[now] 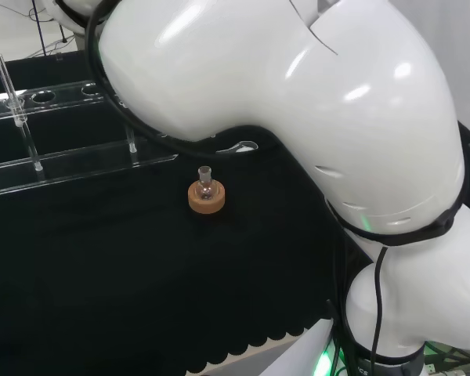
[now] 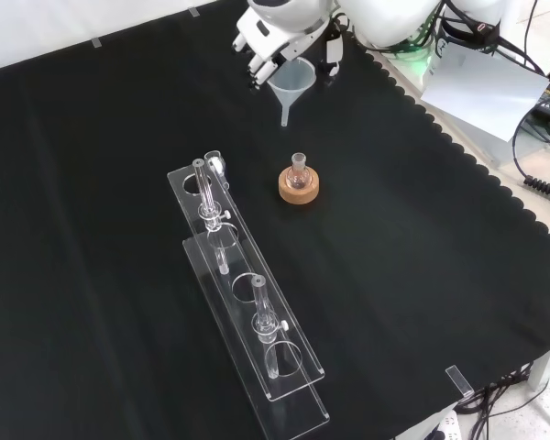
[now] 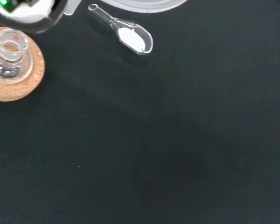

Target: Place the funnel on the round-bottom flask.

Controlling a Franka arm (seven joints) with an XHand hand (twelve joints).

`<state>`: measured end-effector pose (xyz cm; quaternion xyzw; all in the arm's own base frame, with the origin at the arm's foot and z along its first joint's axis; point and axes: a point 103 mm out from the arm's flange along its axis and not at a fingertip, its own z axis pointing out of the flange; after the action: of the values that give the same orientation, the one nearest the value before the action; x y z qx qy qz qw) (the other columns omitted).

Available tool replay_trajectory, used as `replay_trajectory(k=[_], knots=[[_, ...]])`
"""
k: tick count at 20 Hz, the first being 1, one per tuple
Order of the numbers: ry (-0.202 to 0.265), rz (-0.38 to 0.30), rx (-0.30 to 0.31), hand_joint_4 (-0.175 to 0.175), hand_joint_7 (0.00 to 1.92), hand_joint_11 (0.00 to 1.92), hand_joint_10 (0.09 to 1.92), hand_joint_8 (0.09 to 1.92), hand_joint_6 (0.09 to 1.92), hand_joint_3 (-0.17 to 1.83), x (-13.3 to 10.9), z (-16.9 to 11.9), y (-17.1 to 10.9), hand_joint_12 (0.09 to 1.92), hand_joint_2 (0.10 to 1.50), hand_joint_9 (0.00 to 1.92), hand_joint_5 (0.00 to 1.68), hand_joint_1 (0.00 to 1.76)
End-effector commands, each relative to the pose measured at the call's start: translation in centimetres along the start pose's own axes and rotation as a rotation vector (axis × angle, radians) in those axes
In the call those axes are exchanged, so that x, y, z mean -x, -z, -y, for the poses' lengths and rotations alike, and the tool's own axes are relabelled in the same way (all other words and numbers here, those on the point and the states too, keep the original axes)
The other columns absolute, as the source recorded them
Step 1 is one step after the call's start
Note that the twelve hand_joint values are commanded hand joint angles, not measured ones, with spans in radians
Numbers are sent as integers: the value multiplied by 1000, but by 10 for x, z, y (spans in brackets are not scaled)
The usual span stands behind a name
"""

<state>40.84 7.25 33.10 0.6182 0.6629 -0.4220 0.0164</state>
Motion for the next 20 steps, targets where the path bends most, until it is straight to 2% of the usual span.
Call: replay_trajectory(k=[1, 8, 20], knots=[[42, -3, -22, 37, 899, 523, 471, 622, 839, 672, -21, -10, -13, 1267, 655, 1164, 731, 886], [63, 5, -40, 36, 897, 524, 473, 625, 841, 674, -37, -17, -22, 1266, 655, 1164, 731, 885], [65, 12, -52, 37, 894, 526, 476, 628, 845, 678, -42, -22, -26, 1265, 656, 1163, 730, 885]])
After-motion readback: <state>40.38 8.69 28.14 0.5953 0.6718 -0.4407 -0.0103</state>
